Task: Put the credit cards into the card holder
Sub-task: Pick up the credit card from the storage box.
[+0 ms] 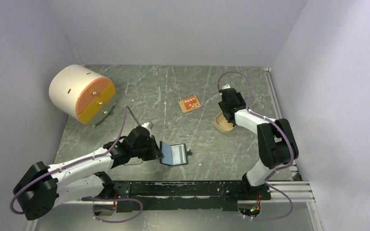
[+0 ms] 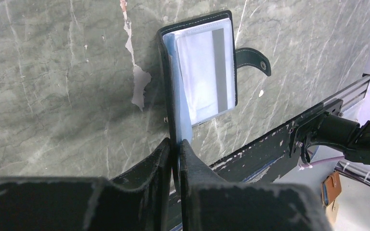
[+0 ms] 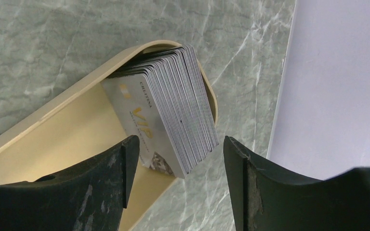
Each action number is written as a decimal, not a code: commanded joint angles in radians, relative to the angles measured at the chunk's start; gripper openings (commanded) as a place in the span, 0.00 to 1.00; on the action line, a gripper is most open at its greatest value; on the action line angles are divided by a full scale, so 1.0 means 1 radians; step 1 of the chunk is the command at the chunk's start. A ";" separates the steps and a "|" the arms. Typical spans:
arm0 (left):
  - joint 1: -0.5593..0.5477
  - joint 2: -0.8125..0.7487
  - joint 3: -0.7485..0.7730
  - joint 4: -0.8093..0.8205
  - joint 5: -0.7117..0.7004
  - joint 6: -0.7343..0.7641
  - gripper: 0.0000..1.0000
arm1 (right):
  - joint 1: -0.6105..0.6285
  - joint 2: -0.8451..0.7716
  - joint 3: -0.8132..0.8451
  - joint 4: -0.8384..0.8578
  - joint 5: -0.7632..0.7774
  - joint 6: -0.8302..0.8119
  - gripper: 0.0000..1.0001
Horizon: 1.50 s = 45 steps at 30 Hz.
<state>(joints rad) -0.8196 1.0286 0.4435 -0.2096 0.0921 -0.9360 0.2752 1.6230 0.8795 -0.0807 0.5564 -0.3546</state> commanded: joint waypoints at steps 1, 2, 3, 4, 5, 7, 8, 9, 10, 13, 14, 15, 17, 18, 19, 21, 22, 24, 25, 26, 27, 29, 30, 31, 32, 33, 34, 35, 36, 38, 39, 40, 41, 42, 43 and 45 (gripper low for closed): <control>0.006 -0.015 0.007 0.009 0.021 0.001 0.16 | -0.009 0.047 0.034 0.060 0.077 -0.062 0.68; 0.006 -0.018 0.009 0.005 0.019 0.002 0.16 | -0.009 0.059 0.039 0.059 0.094 -0.065 0.67; 0.007 -0.022 0.009 0.001 0.018 0.003 0.16 | -0.009 0.069 0.042 0.056 0.091 -0.071 0.67; 0.007 -0.026 0.009 -0.001 0.016 0.003 0.16 | -0.009 0.070 0.039 0.065 0.089 -0.071 0.67; 0.006 -0.030 0.009 -0.004 0.014 0.003 0.16 | -0.009 0.068 0.035 0.075 0.084 -0.069 0.66; 0.006 -0.039 0.007 -0.010 0.012 0.002 0.16 | -0.008 0.065 0.033 0.084 0.089 -0.072 0.65; 0.006 -0.045 0.005 -0.013 0.010 0.002 0.16 | -0.009 0.064 0.033 0.087 0.096 -0.076 0.64; 0.006 -0.047 0.004 -0.018 0.008 0.000 0.16 | -0.009 0.062 0.032 0.091 0.101 -0.080 0.64; 0.006 -0.053 0.002 -0.022 0.004 0.002 0.16 | -0.010 0.060 0.033 0.095 0.108 -0.085 0.64; 0.006 -0.061 -0.010 -0.028 -0.013 0.002 0.16 | -0.010 0.052 0.043 0.082 0.112 -0.081 0.61; 0.006 -0.061 -0.014 -0.029 -0.014 0.003 0.16 | -0.011 0.044 0.042 0.083 0.106 -0.080 0.60; 0.006 -0.057 -0.015 -0.027 -0.012 0.004 0.16 | -0.011 0.036 0.038 0.088 0.103 -0.081 0.59; 0.006 -0.051 -0.015 -0.021 -0.005 0.004 0.15 | -0.012 0.028 0.035 0.090 0.099 -0.081 0.58; 0.006 -0.046 -0.014 -0.018 -0.002 0.005 0.15 | -0.012 0.027 0.035 0.088 0.094 -0.080 0.56; 0.007 -0.044 -0.014 -0.016 -0.001 0.005 0.15 | -0.012 0.027 0.036 0.085 0.089 -0.079 0.55; 0.006 -0.040 -0.009 -0.016 -0.001 0.006 0.15 | -0.011 0.032 0.037 0.080 0.080 -0.073 0.51; 0.006 -0.041 -0.008 -0.019 -0.002 0.008 0.15 | -0.013 0.031 0.038 0.076 0.080 -0.070 0.50; 0.007 -0.045 -0.005 -0.026 -0.006 0.009 0.15 | -0.012 0.024 0.035 0.075 0.078 -0.068 0.47; 0.007 -0.048 -0.005 -0.029 -0.007 0.010 0.15 | -0.013 0.021 0.033 0.078 0.075 -0.069 0.47; 0.007 -0.052 -0.007 -0.030 -0.009 0.009 0.16 | -0.013 0.020 0.033 0.080 0.071 -0.068 0.46; 0.006 -0.053 -0.009 -0.030 -0.009 0.008 0.15 | -0.014 0.021 0.036 0.077 0.067 -0.066 0.45; 0.006 -0.057 -0.011 -0.032 -0.009 0.005 0.16 | -0.014 0.024 0.042 0.069 0.065 -0.060 0.42; 0.006 -0.059 -0.012 -0.032 -0.008 0.004 0.16 | -0.016 0.024 0.042 0.066 0.061 -0.058 0.41; 0.006 -0.058 -0.013 -0.031 -0.008 0.004 0.16 | -0.015 0.024 0.042 0.063 0.056 -0.054 0.40; 0.006 -0.058 -0.013 -0.034 -0.009 0.003 0.16 | -0.015 0.023 0.044 0.058 0.050 -0.052 0.39; 0.006 -0.058 -0.013 -0.033 -0.009 0.003 0.16 | -0.015 0.022 0.044 0.052 0.046 -0.050 0.39; 0.006 -0.058 -0.013 -0.034 -0.009 0.003 0.16 | -0.016 0.019 0.044 0.050 0.044 -0.049 0.38; 0.007 -0.057 -0.011 -0.033 -0.009 0.003 0.16 | -0.015 0.018 0.043 0.051 0.043 -0.049 0.37; 0.007 -0.056 -0.010 -0.034 -0.009 0.004 0.16 | -0.015 0.016 0.042 0.050 0.043 -0.049 0.36; 0.006 -0.053 -0.009 -0.031 -0.007 0.005 0.16 | -0.015 0.014 0.046 0.040 0.040 -0.045 0.33; 0.006 -0.052 -0.007 -0.029 -0.005 0.006 0.16 | -0.015 0.013 0.050 0.032 0.036 -0.041 0.31; 0.005 -0.047 -0.007 -0.028 -0.005 0.006 0.16 | -0.015 0.011 0.054 0.023 0.030 -0.033 0.30; 0.006 -0.044 -0.005 -0.026 -0.004 0.006 0.15 | -0.015 0.008 0.057 0.014 0.025 -0.028 0.29; 0.007 -0.041 -0.005 -0.025 -0.005 0.007 0.15 | -0.014 0.002 0.057 0.006 0.020 -0.024 0.28; 0.007 -0.037 -0.004 -0.024 -0.005 0.006 0.15 | -0.014 -0.004 0.055 -0.002 0.016 -0.021 0.27; 0.007 -0.033 -0.003 -0.020 -0.002 0.006 0.15 | -0.014 -0.017 0.055 -0.017 0.006 -0.014 0.27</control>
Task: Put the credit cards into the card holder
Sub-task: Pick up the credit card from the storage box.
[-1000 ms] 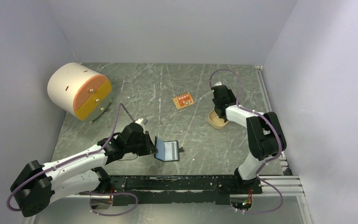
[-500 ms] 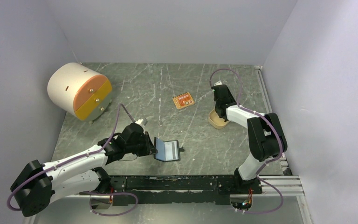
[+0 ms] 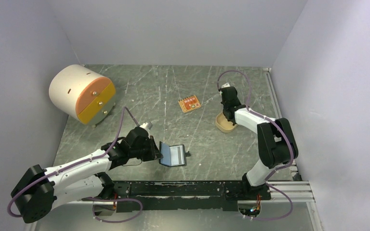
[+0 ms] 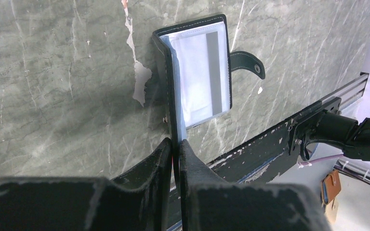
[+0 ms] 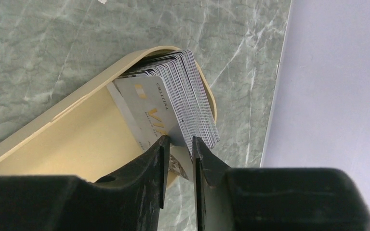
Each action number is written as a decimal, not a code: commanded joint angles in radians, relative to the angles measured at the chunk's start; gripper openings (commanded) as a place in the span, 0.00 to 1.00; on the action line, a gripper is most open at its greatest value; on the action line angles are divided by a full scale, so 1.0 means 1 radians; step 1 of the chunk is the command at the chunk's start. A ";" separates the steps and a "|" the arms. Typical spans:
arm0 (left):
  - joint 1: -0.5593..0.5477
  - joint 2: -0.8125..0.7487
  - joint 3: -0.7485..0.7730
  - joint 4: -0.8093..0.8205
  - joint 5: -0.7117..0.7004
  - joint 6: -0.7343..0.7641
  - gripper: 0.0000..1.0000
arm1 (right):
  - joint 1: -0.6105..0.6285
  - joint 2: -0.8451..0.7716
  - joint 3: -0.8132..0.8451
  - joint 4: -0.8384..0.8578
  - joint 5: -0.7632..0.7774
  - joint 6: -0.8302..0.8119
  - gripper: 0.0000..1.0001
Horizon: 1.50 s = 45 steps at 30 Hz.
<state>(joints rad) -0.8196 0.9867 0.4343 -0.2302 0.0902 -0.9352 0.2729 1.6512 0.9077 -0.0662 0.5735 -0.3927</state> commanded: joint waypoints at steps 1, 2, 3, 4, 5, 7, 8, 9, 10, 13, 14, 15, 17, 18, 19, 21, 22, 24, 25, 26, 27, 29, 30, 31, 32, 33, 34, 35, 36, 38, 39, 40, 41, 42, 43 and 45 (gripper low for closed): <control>0.006 0.009 0.005 0.004 0.000 0.005 0.15 | -0.011 -0.051 0.029 -0.041 -0.017 0.031 0.27; 0.006 0.010 0.004 0.006 0.001 0.006 0.15 | -0.010 -0.055 0.031 -0.053 -0.030 0.039 0.26; 0.007 0.010 0.006 0.004 0.002 0.008 0.15 | -0.007 -0.060 0.033 -0.062 -0.043 0.043 0.26; 0.007 0.012 0.007 0.001 0.000 0.008 0.15 | -0.006 -0.065 0.035 -0.070 -0.056 0.049 0.25; 0.006 0.013 0.011 -0.004 -0.004 0.012 0.15 | -0.005 -0.069 0.033 -0.076 -0.068 0.054 0.22; 0.007 0.017 0.018 -0.009 -0.009 0.015 0.15 | -0.003 -0.081 0.031 -0.091 -0.089 0.061 0.17; 0.006 0.017 0.018 -0.007 -0.008 0.013 0.16 | -0.003 -0.090 0.032 -0.101 -0.101 0.068 0.16; 0.007 0.017 0.017 -0.004 -0.007 0.011 0.16 | -0.001 -0.097 0.036 -0.114 -0.118 0.072 0.14; 0.006 0.017 0.015 0.001 -0.007 0.009 0.16 | 0.001 -0.104 0.041 -0.128 -0.132 0.078 0.13; 0.006 0.020 0.008 0.018 -0.007 0.004 0.16 | 0.014 -0.132 0.053 -0.176 -0.171 0.093 0.09; 0.007 0.024 0.006 0.020 -0.009 0.007 0.16 | 0.019 -0.141 0.055 -0.189 -0.184 0.096 0.08; 0.008 0.028 0.008 0.019 -0.011 0.012 0.15 | 0.022 -0.152 0.058 -0.204 -0.196 0.101 0.06; 0.013 0.035 0.011 0.025 -0.010 0.020 0.15 | 0.026 -0.177 0.068 -0.236 -0.222 0.111 0.02; 0.017 0.036 0.009 0.036 -0.005 0.019 0.15 | 0.028 -0.194 0.072 -0.247 -0.235 0.114 0.00; 0.022 0.039 0.002 0.051 0.005 0.017 0.15 | 0.032 -0.208 0.075 -0.262 -0.247 0.119 0.00; 0.038 0.047 -0.012 0.090 0.044 0.010 0.15 | 0.034 -0.246 0.075 -0.280 -0.283 0.126 0.00; 0.046 0.050 -0.020 0.109 0.063 0.006 0.15 | 0.034 -0.266 0.074 -0.290 -0.308 0.134 0.00; 0.051 0.057 -0.031 0.136 0.080 -0.007 0.15 | 0.034 -0.308 0.078 -0.310 -0.352 0.158 0.00; 0.051 0.060 -0.033 0.144 0.081 -0.011 0.15 | 0.035 -0.328 0.079 -0.321 -0.376 0.176 0.00; 0.051 0.064 -0.036 0.151 0.081 -0.015 0.15 | 0.034 -0.347 0.079 -0.324 -0.397 0.203 0.00; 0.053 0.070 -0.038 0.158 0.082 -0.021 0.15 | 0.034 -0.364 0.080 -0.326 -0.421 0.237 0.00; 0.056 0.078 -0.045 0.177 0.088 -0.033 0.15 | 0.035 -0.390 0.080 -0.330 -0.472 0.309 0.00; 0.056 0.082 -0.056 0.196 0.100 -0.053 0.15 | 0.038 -0.399 0.080 -0.341 -0.503 0.341 0.00; 0.058 0.084 -0.074 0.228 0.118 -0.075 0.15 | 0.045 -0.407 0.079 -0.349 -0.535 0.368 0.00; 0.057 0.084 -0.092 0.266 0.140 -0.096 0.15 | 0.055 -0.415 0.079 -0.353 -0.561 0.401 0.00; 0.057 0.085 -0.109 0.298 0.152 -0.114 0.15 | 0.063 -0.422 0.079 -0.357 -0.580 0.441 0.00; 0.058 0.087 -0.121 0.316 0.157 -0.127 0.15 | 0.070 -0.428 0.073 -0.356 -0.611 0.482 0.00; 0.058 0.092 -0.128 0.327 0.154 -0.134 0.15 | 0.073 -0.435 0.064 -0.354 -0.656 0.532 0.00; 0.058 0.098 -0.130 0.329 0.148 -0.137 0.15 | 0.077 -0.436 0.058 -0.356 -0.671 0.602 0.00; 0.059 0.113 -0.120 0.316 0.142 -0.134 0.15 | 0.086 -0.429 0.054 -0.373 -0.708 0.716 0.00; 0.057 0.118 -0.113 0.312 0.140 -0.134 0.15 | 0.095 -0.431 0.041 -0.359 -0.747 0.756 0.00; 0.057 0.122 -0.108 0.312 0.140 -0.134 0.15 | 0.105 -0.437 0.020 -0.336 -0.787 0.788 0.00; 0.059 0.124 -0.107 0.316 0.139 -0.139 0.15 | 0.113 -0.450 -0.003 -0.303 -0.816 0.828 0.00; 0.058 0.122 -0.109 0.322 0.137 -0.147 0.15 | 0.121 -0.466 -0.034 -0.265 -0.842 0.874 0.00; 0.058 0.120 -0.113 0.331 0.133 -0.155 0.15 | 0.126 -0.490 -0.075 -0.203 -0.876 0.936 0.00; 0.058 0.116 -0.128 0.354 0.129 -0.174 0.15 | 0.138 -0.534 -0.177 -0.056 -0.956 1.055 0.00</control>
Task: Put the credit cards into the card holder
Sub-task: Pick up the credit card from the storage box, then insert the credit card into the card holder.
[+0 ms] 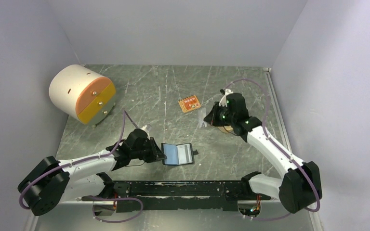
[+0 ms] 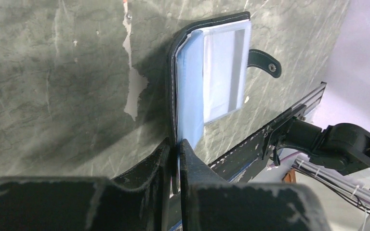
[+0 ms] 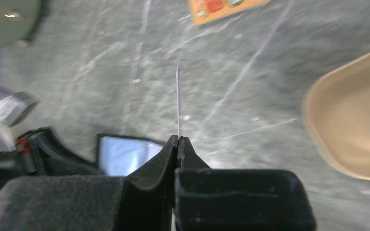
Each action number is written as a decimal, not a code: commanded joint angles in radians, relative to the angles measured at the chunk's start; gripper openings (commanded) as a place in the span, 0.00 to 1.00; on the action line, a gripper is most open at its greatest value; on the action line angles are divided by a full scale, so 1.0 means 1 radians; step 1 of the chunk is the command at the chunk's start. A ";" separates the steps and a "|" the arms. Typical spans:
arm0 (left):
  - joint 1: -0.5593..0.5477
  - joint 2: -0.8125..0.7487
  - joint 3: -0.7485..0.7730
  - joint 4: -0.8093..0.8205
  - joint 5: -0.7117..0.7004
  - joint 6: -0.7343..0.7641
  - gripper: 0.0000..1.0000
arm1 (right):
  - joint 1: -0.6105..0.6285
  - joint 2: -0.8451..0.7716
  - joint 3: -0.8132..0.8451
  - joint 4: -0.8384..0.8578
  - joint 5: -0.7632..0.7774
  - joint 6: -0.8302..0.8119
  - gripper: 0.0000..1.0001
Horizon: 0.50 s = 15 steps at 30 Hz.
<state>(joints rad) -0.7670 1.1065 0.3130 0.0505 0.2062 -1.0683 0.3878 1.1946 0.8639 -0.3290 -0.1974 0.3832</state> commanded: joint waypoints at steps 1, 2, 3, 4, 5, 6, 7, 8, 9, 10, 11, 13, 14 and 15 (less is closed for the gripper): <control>0.005 -0.004 -0.009 0.078 0.011 -0.046 0.16 | 0.033 -0.091 -0.171 0.260 -0.205 0.334 0.00; 0.005 -0.002 -0.009 0.078 0.010 -0.048 0.16 | 0.051 -0.101 -0.206 0.299 -0.214 0.374 0.00; 0.005 0.003 -0.008 0.078 0.010 -0.048 0.16 | 0.074 -0.108 -0.232 0.327 -0.212 0.400 0.00; 0.005 0.010 -0.007 0.077 0.010 -0.045 0.17 | 0.102 -0.112 -0.249 0.339 -0.195 0.418 0.00; 0.005 0.015 -0.006 0.076 0.010 -0.043 0.17 | 0.132 -0.115 -0.266 0.344 -0.166 0.439 0.00; 0.005 0.019 -0.008 0.079 0.012 -0.043 0.18 | 0.160 -0.117 -0.284 0.363 -0.146 0.458 0.00; 0.006 0.023 -0.009 0.080 0.015 -0.043 0.18 | 0.194 -0.117 -0.304 0.391 -0.142 0.484 0.00; 0.006 0.024 -0.011 0.083 0.015 -0.042 0.19 | 0.217 -0.118 -0.326 0.417 -0.136 0.515 0.00; 0.005 0.024 -0.012 0.083 0.017 -0.042 0.20 | 0.238 -0.120 -0.348 0.443 -0.124 0.545 0.00; 0.005 0.021 -0.013 0.080 0.015 -0.042 0.21 | 0.261 -0.126 -0.371 0.465 -0.106 0.580 0.00; 0.005 0.020 -0.011 0.073 0.012 -0.039 0.22 | 0.271 -0.127 -0.388 0.482 -0.090 0.598 0.00; 0.005 0.014 -0.006 0.056 0.004 -0.031 0.24 | 0.292 -0.124 -0.428 0.516 -0.076 0.642 0.00; 0.005 0.011 -0.004 0.049 0.002 -0.026 0.24 | 0.296 -0.119 -0.443 0.529 -0.072 0.659 0.00; 0.005 0.010 -0.002 0.047 0.001 -0.022 0.25 | 0.300 -0.114 -0.460 0.551 -0.074 0.673 0.00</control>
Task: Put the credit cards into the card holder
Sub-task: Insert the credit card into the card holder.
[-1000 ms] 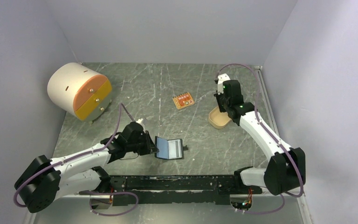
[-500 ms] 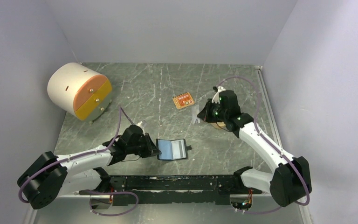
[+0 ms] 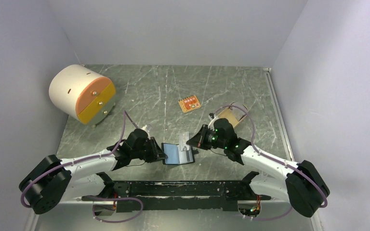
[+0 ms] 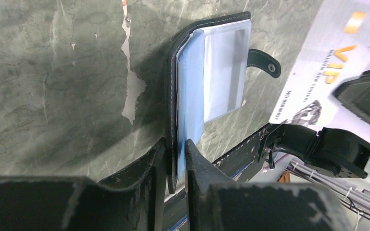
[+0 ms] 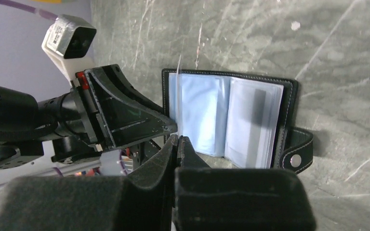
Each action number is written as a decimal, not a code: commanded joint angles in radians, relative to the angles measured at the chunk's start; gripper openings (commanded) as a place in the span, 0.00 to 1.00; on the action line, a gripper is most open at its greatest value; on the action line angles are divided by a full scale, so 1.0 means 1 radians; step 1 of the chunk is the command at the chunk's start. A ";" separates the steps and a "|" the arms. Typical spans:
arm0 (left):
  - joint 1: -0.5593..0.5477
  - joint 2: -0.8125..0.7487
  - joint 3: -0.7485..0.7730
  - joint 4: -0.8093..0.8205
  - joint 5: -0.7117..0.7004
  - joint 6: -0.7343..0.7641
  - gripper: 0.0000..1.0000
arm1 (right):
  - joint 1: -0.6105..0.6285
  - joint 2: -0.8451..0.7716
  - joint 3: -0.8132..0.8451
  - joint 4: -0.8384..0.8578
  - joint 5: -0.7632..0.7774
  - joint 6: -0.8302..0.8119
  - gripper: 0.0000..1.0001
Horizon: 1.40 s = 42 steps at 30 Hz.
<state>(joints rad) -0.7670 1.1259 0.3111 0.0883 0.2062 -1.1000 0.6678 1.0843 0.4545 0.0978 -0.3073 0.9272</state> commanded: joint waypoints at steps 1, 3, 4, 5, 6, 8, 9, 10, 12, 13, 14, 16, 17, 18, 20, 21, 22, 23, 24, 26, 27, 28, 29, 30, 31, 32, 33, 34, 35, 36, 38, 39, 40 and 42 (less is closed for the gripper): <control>0.006 -0.009 0.000 0.008 0.003 0.012 0.25 | 0.020 0.006 -0.066 0.147 0.029 0.141 0.00; 0.005 -0.006 0.003 0.001 0.005 0.020 0.27 | 0.020 0.026 -0.083 0.171 0.017 0.152 0.00; 0.006 -0.002 0.007 -0.005 0.004 0.024 0.27 | 0.021 0.036 -0.088 0.182 0.013 0.154 0.00; 0.005 0.001 0.009 -0.009 0.004 0.030 0.28 | 0.023 0.044 -0.094 0.196 0.011 0.157 0.00; 0.005 0.003 0.013 -0.016 0.002 0.034 0.29 | 0.024 0.052 -0.099 0.209 0.012 0.158 0.00; 0.006 0.004 0.018 -0.030 -0.005 0.042 0.29 | 0.027 0.072 -0.105 0.227 0.016 0.157 0.00; 0.005 0.003 0.021 -0.037 -0.008 0.046 0.30 | 0.027 0.083 -0.106 0.238 0.016 0.155 0.00; 0.006 0.001 0.023 -0.044 -0.012 0.052 0.30 | 0.029 0.097 -0.108 0.253 0.012 0.148 0.00; 0.006 -0.005 0.029 -0.070 -0.026 0.062 0.32 | 0.032 0.134 -0.110 0.281 -0.001 0.133 0.00; 0.005 -0.009 0.031 -0.088 -0.038 0.070 0.34 | 0.033 0.153 -0.111 0.302 -0.016 0.124 0.00; 0.005 -0.013 0.032 -0.099 -0.046 0.075 0.36 | 0.034 0.174 -0.113 0.332 -0.030 0.120 0.00; 0.005 -0.019 0.035 -0.108 -0.056 0.083 0.36 | 0.041 0.214 -0.118 0.384 -0.057 0.107 0.00; 0.005 -0.021 0.032 -0.104 -0.054 0.085 0.36 | 0.046 0.235 -0.120 0.406 -0.065 0.098 0.00; 0.005 -0.021 0.031 -0.099 -0.050 0.087 0.35 | 0.050 0.255 -0.120 0.421 -0.073 0.087 0.00; 0.005 -0.017 0.029 -0.092 -0.045 0.090 0.32 | 0.052 0.290 -0.127 0.459 -0.081 0.076 0.00; 0.005 -0.013 0.032 -0.092 -0.045 0.092 0.31 | 0.053 0.298 -0.135 0.473 -0.078 0.071 0.00; 0.005 -0.009 0.033 -0.093 -0.045 0.094 0.30 | 0.053 0.304 -0.139 0.479 -0.071 0.065 0.00; 0.005 -0.004 0.036 -0.094 -0.044 0.097 0.28 | 0.053 0.310 -0.142 0.479 -0.060 0.055 0.00; 0.005 0.001 0.038 -0.093 -0.042 0.100 0.26 | 0.052 0.315 -0.142 0.472 -0.052 0.041 0.00; 0.005 0.009 0.041 -0.091 -0.037 0.106 0.22 | 0.052 0.332 -0.139 0.463 -0.045 0.021 0.00; 0.006 0.012 0.044 -0.093 -0.035 0.109 0.19 | 0.052 0.341 -0.140 0.464 -0.044 0.018 0.00; 0.006 0.012 0.046 -0.096 -0.036 0.111 0.17 | 0.052 0.346 -0.145 0.470 -0.045 0.016 0.00; 0.006 0.012 0.047 -0.100 -0.037 0.112 0.15 | 0.052 0.350 -0.148 0.478 -0.044 0.017 0.00; 0.005 0.010 0.047 -0.102 -0.039 0.113 0.12 | 0.052 0.352 -0.152 0.486 -0.042 0.020 0.00; 0.006 0.007 0.047 -0.104 -0.039 0.114 0.10 | 0.051 0.353 -0.158 0.493 -0.040 0.023 0.00; 0.005 0.003 0.047 -0.106 -0.041 0.115 0.09 | 0.049 0.351 -0.161 0.497 -0.036 0.023 0.00; 0.005 0.000 0.047 -0.110 -0.044 0.116 0.09 | 0.047 0.349 -0.165 0.498 -0.032 0.023 0.00; 0.005 -0.003 0.048 -0.114 -0.046 0.117 0.09 | 0.044 0.346 -0.168 0.499 -0.030 0.024 0.00; 0.005 -0.005 0.048 -0.119 -0.049 0.119 0.09 | 0.038 0.340 -0.173 0.500 -0.031 0.024 0.00; 0.005 -0.007 0.050 -0.124 -0.052 0.121 0.09 | 0.030 0.333 -0.175 0.498 -0.030 0.024 0.00; 0.006 -0.010 0.049 -0.128 -0.053 0.124 0.09 | 0.020 0.315 -0.182 0.496 -0.030 0.019 0.00; 0.005 -0.012 0.049 -0.128 -0.054 0.124 0.09 | 0.017 0.310 -0.182 0.490 -0.029 0.014 0.00; 0.005 -0.014 0.050 -0.129 -0.054 0.126 0.09 | 0.014 0.305 -0.181 0.480 -0.027 0.011 0.00; 0.005 -0.016 0.052 -0.132 -0.056 0.128 0.09 | 0.009 0.298 -0.185 0.478 -0.026 0.010 0.00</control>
<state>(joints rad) -0.7666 1.1290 0.3336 -0.0204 0.1757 -0.9920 0.6903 1.4063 0.2840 0.5762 -0.3515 0.9630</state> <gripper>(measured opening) 0.098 0.010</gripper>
